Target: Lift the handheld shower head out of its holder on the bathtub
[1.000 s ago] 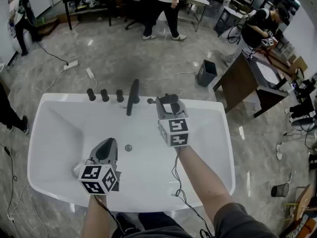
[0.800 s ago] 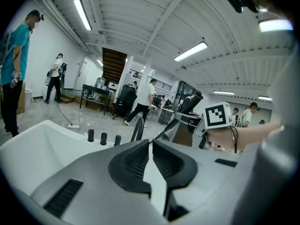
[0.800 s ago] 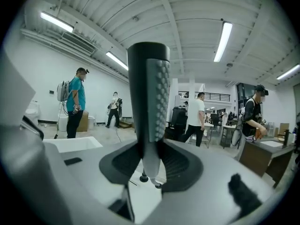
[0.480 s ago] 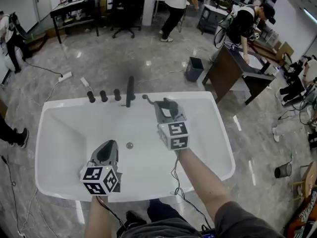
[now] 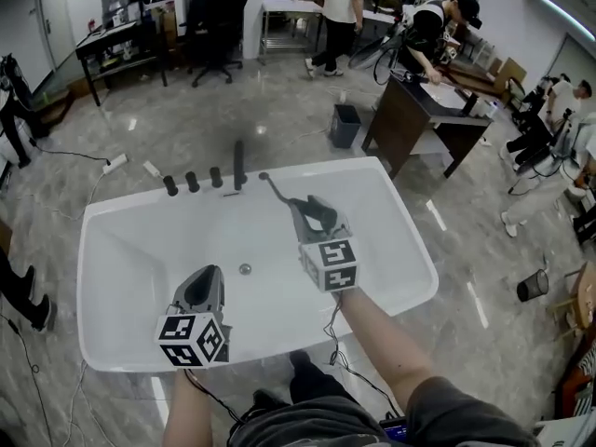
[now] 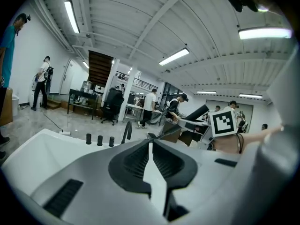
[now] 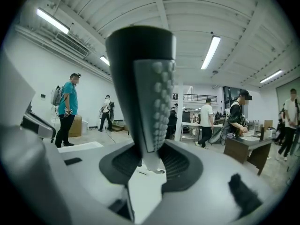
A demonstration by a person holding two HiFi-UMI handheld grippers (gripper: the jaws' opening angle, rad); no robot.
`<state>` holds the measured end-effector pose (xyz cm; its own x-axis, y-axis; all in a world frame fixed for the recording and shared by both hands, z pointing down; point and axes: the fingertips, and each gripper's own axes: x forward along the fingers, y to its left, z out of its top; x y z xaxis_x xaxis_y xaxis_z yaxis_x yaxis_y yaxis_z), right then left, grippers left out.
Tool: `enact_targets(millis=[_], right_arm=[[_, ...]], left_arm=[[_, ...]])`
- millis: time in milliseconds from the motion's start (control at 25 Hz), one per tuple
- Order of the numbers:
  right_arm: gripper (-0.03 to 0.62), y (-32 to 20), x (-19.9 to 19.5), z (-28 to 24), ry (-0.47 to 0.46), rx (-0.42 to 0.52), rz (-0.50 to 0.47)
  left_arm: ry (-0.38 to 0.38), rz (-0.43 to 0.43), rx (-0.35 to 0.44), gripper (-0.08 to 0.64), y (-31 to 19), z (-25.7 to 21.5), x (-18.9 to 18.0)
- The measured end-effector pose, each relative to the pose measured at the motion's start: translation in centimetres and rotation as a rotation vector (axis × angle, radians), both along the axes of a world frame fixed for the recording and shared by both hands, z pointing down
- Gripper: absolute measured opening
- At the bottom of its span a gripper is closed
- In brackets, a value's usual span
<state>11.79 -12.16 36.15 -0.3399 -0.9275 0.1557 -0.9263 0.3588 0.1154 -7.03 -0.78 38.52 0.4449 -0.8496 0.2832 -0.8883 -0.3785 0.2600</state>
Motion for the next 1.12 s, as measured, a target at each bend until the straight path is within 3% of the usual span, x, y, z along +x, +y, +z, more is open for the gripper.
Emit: enact_targets(millis=[280,640,1120], right_arm=[[0.141,7.4,-0.4,-0.1,-0.035,0.011,0.042],[0.141,14.6,-0.5,1.5,-0.009,-0.022,0.075],[0.141,18.6,0.1,3.8,-0.054,-0.061,0.108]], left_arm=[[0.017,0.055,0.010,0.034,5.0,-0.3,-0.5],[0.013,0.139,0.021,0.034,9.2,-0.5,0.0],[0.013,0.167,0.001,0.034,11.6,0.5,1.2]])
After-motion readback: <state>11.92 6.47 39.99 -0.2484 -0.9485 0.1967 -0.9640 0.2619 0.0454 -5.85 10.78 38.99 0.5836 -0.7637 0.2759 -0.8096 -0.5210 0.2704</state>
